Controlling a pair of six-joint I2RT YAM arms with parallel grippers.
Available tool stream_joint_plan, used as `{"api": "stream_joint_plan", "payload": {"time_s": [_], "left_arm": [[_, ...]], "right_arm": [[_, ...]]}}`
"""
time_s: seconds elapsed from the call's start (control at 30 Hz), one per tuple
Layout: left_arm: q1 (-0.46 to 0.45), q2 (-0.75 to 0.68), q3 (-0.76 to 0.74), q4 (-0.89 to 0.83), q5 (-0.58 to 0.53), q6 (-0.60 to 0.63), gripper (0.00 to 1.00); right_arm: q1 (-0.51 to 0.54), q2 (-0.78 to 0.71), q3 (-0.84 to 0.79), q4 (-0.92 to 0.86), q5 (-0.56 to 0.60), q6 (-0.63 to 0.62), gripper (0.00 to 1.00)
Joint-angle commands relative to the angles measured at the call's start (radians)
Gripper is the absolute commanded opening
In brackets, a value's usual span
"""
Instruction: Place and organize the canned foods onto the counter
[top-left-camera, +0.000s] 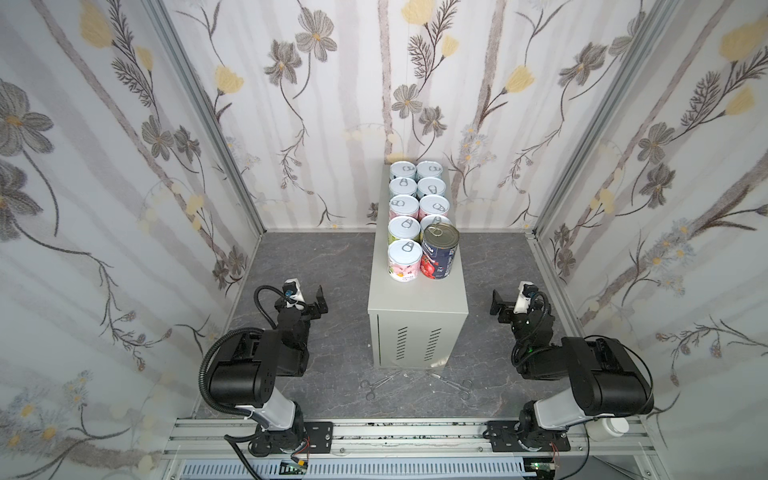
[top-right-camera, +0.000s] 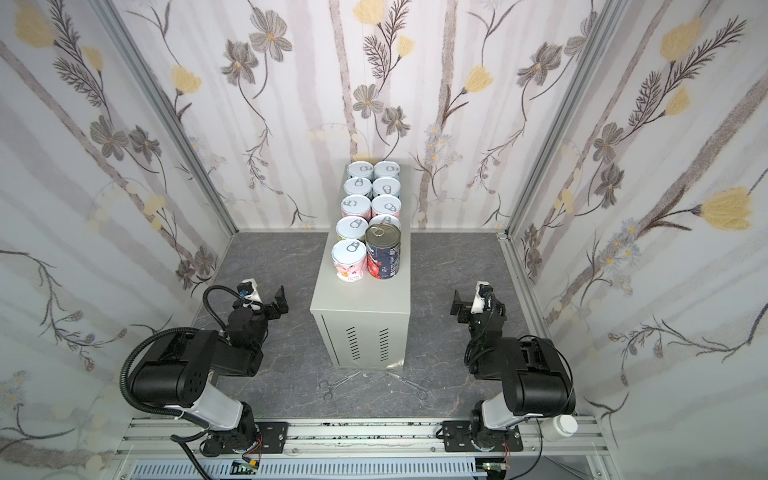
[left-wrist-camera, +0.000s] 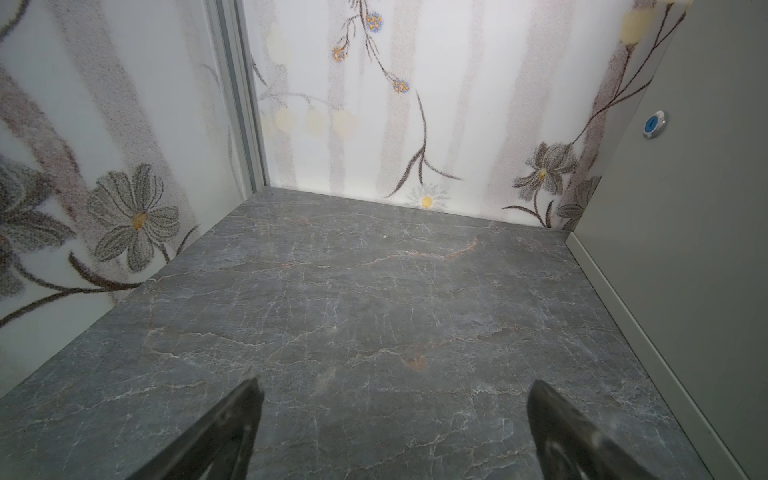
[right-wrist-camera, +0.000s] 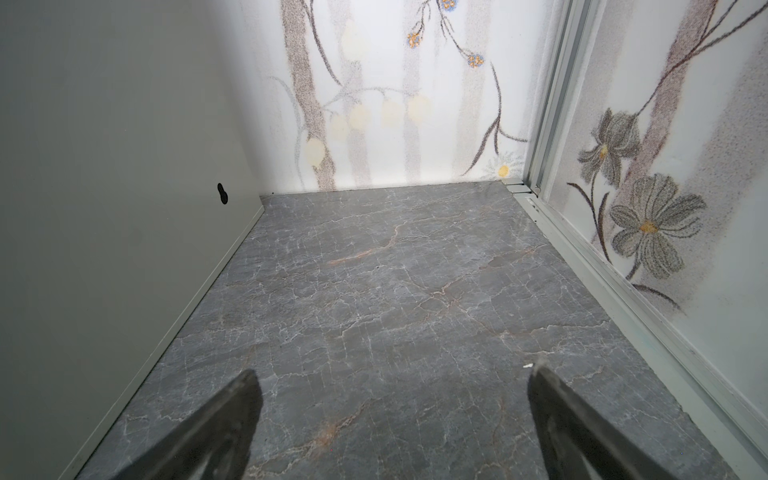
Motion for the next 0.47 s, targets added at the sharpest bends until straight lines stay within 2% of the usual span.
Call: {"api": "stream_joint_plan", "payload": {"time_s": [0.0, 0.43], "left_arm": [[0.000, 0.002, 0.006, 0.013, -0.005, -0.010, 1.00], [0.000, 0.001, 0.006, 0.013, -0.004, -0.011, 1.00]], "right_arm": [[0.001, -0.001, 0.004, 0.035, 0.005, -0.011, 1.00], [0.021, -0.002, 0.012, 0.020, 0.045, -0.024, 1.00]]}}
